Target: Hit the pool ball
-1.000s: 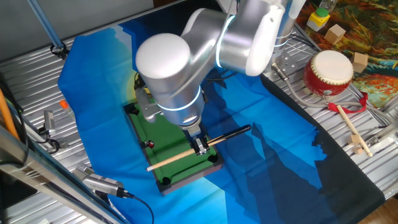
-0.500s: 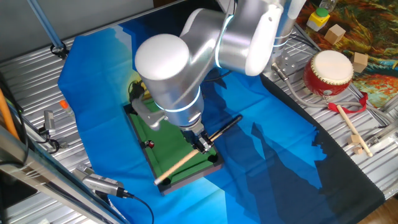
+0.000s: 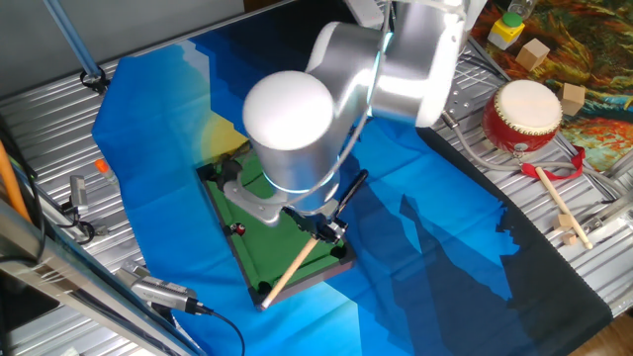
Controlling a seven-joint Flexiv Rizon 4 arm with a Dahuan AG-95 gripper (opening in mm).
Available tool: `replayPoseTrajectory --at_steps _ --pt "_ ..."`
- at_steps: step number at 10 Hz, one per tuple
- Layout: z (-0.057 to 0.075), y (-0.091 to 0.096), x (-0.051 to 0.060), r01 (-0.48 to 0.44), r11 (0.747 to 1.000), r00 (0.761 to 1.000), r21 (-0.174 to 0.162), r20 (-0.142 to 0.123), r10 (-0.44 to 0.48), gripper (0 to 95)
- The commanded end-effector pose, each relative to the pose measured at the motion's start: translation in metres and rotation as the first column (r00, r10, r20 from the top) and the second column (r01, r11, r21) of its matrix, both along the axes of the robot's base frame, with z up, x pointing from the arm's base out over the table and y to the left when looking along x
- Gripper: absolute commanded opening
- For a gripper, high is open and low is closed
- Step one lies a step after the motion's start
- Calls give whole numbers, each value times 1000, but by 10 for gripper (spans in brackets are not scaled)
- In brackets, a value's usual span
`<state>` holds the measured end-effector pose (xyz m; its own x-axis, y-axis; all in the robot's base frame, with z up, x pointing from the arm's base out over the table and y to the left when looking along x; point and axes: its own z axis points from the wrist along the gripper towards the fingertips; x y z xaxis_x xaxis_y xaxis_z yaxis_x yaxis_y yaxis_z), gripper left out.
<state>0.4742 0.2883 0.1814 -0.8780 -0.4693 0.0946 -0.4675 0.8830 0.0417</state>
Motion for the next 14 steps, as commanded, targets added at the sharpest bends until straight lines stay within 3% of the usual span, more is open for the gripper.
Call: replayPoseTrajectory --at_steps 1,3,5,7,12,14 --pt "0 0 0 149 989 989 -8 -8 -150 0" --pt "0 0 0 312 950 950 -26 -14 -313 0" --pt "0 0 1 476 878 879 -44 -11 -477 0" --pt "0 0 1 571 819 820 -59 -16 -572 0" --pt "0 0 1 659 748 748 -73 -29 -663 0" --pt "0 0 1 670 737 738 -89 -34 -674 0"
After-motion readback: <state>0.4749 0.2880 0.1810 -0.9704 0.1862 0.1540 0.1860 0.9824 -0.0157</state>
